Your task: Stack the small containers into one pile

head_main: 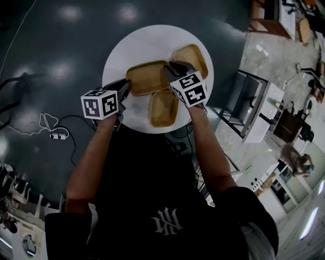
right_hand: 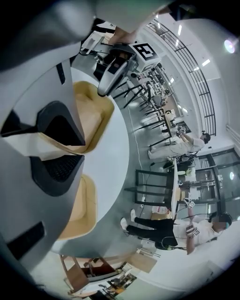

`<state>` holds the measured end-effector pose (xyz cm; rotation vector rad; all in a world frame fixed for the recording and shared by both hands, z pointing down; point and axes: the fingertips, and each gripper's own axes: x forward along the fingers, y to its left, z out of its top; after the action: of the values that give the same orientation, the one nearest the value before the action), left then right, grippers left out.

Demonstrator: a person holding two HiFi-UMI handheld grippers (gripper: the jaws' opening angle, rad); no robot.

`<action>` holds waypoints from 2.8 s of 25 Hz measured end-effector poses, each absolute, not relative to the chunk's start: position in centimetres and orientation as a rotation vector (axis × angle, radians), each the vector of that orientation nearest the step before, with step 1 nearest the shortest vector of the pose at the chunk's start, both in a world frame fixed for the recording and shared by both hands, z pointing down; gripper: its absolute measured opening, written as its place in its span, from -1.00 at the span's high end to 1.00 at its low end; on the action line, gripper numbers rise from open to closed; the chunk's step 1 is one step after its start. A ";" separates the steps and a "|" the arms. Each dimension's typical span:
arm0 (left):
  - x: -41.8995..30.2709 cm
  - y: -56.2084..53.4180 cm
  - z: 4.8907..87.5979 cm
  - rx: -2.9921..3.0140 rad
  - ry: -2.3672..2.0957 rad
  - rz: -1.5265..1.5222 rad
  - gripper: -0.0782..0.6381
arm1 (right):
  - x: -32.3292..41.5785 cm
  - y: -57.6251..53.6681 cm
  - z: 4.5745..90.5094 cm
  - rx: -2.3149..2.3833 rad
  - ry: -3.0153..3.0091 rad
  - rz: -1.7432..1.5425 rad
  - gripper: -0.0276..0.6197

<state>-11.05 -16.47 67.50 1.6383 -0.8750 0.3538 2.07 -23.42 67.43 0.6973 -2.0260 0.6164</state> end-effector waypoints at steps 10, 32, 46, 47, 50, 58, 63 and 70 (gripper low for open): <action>-11.1 -17.9 65.2 1.702 -0.890 0.339 0.70 | 2.0 -24.8 63.9 0.762 -2.090 0.535 0.73; -6.4 -17.6 50.5 2.132 -0.743 0.441 0.71 | 8.4 -18.7 48.2 1.134 -2.250 0.444 0.75; 1.1 -15.4 47.1 2.426 -0.360 0.839 0.72 | 14.5 -9.2 46.7 1.469 -2.188 0.693 0.75; 1.3 -15.3 47.2 2.433 -0.321 0.869 0.73 | 14.5 -8.7 46.8 1.486 -2.178 0.722 0.75; 1.9 -14.9 47.5 2.438 -0.210 0.935 0.73 | 14.5 -7.2 47.1 1.539 -2.150 0.797 0.75; 4.3 -13.2 48.9 2.444 0.120 1.077 0.73 | 14.6 -2.7 48.9 1.759 -2.020 1.015 0.75; 4.5 -12.1 49.9 2.431 0.314 1.168 0.72 | 13.3 -0.4 50.6 1.880 -1.944 1.144 0.75; 4.7 -12.3 52.0 2.392 0.482 1.250 0.73 | 11.6 1.0 52.4 2.004 -1.884 1.297 0.75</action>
<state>4.71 -12.34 51.96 2.3921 0.4825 1.2505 11.60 0.98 52.43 2.0040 -1.8838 1.2969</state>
